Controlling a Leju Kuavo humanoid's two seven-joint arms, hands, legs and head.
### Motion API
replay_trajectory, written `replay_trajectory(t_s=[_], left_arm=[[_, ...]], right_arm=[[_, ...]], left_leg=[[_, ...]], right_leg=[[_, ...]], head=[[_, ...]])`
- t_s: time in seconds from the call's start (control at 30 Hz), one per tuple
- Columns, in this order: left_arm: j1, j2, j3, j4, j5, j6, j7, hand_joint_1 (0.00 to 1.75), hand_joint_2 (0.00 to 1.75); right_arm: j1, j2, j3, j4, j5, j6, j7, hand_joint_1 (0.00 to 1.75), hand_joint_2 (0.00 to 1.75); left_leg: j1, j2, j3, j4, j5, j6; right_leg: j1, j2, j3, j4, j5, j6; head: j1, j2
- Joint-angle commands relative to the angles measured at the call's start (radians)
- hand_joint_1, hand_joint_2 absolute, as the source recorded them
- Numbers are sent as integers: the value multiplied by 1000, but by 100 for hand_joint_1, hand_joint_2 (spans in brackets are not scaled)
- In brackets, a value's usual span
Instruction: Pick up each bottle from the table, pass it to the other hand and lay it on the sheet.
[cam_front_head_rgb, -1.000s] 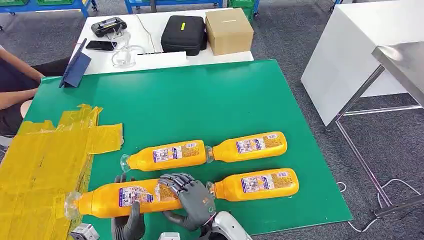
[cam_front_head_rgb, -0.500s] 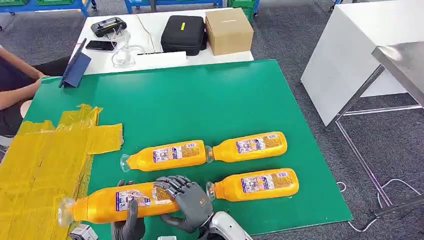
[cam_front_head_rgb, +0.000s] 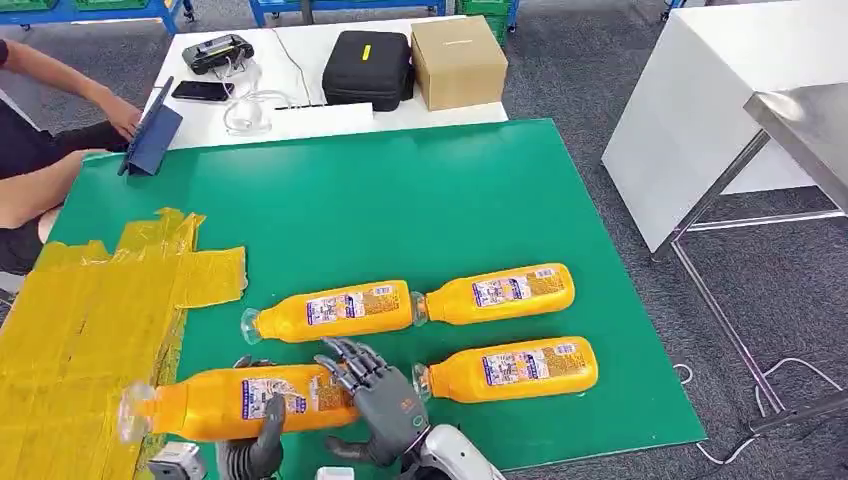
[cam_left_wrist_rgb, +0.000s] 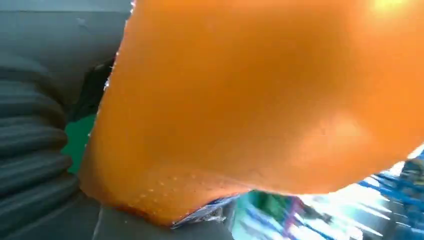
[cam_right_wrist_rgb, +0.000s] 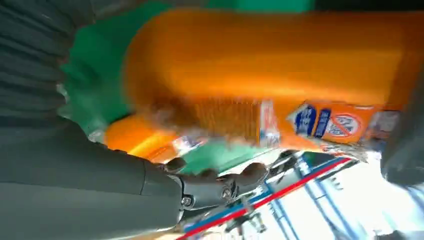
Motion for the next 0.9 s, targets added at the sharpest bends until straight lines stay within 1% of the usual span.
replay_trajectory(t_s=[0.03,0.07,0.53,0.57,0.63,0.67,0.7,0.73,0.77,0.8,0.87,0.9], left_arm=[[-5,0,202,-275,-206,97,5,175,175],[-5,-3,201,-269,-208,97,3,175,175],[-4,-8,189,-251,-216,105,-11,175,175],[-7,-3,195,-266,-261,178,-22,175,175],[-11,24,197,-292,-295,266,-22,175,175],[-18,65,211,-319,-297,323,-22,175,175],[-24,86,245,-344,-308,350,-22,175,175],[-33,108,291,-389,-319,377,-22,175,175],[-35,123,319,-414,-348,401,-22,175,175],[-39,128,342,-431,-374,417,-22,175,175],[-53,142,356,-435,-562,500,-6,175,175],[-64,151,343,-418,-647,515,32,175,175]], right_arm=[[97,-64,-148,-246,-10,82,-22,0,0],[98,-60,-148,-241,-10,82,-23,0,0],[102,-50,-146,-224,-2,79,-31,0,0],[103,-51,-150,-229,-13,72,-46,0,0],[102,-65,-163,-255,-47,75,-69,0,0],[97,-80,-176,-285,-75,90,-89,0,0],[96,-91,-192,-311,-95,116,-97,0,175],[95,-97,-209,-335,-136,151,-115,0,175],[89,-100,-217,-341,-144,167,-120,0,175],[83,-98,-221,-341,-145,174,-121,0,175],[40,-102,-207,-319,-161,200,-116,0,175],[15,-106,-196,-309,-166,205,-108,0,175]], left_leg=[[1,-3,-1,1,-1,-1],[2,-3,1,1,-2,-1],[1,-3,0,0,-1,0],[2,-5,2,2,-2,-1],[2,-5,3,1,-2,-1],[2,-6,4,1,-2,-1],[1,-4,0,0,0,0],[2,-4,1,1,-1,-1],[1,-3,0,1,0,-1],[2,-2,1,1,-1,-1],[2,-2,1,1,-1,-1],[2,-2,2,1,-1,-2]], right_leg=[[1,-1,0,1,-1,-1],[2,-1,2,0,-2,-2],[1,-1,2,0,-1,-1],[2,-2,4,0,-2,-2],[2,-2,5,0,-2,-2],[2,-2,5,0,-2,-2],[1,-2,1,0,-1,-1],[2,-1,3,0,-1,-2],[1,0,1,0,0,-2],[2,0,2,0,-1,-2],[2,1,2,1,0,-2],[2,1,2,1,-1,-3]], head=[[0,0],[0,0],[0,0],[0,0],[0,0],[0,0],[0,0],[0,0],[0,0],[0,0],[0,0],[0,0]])
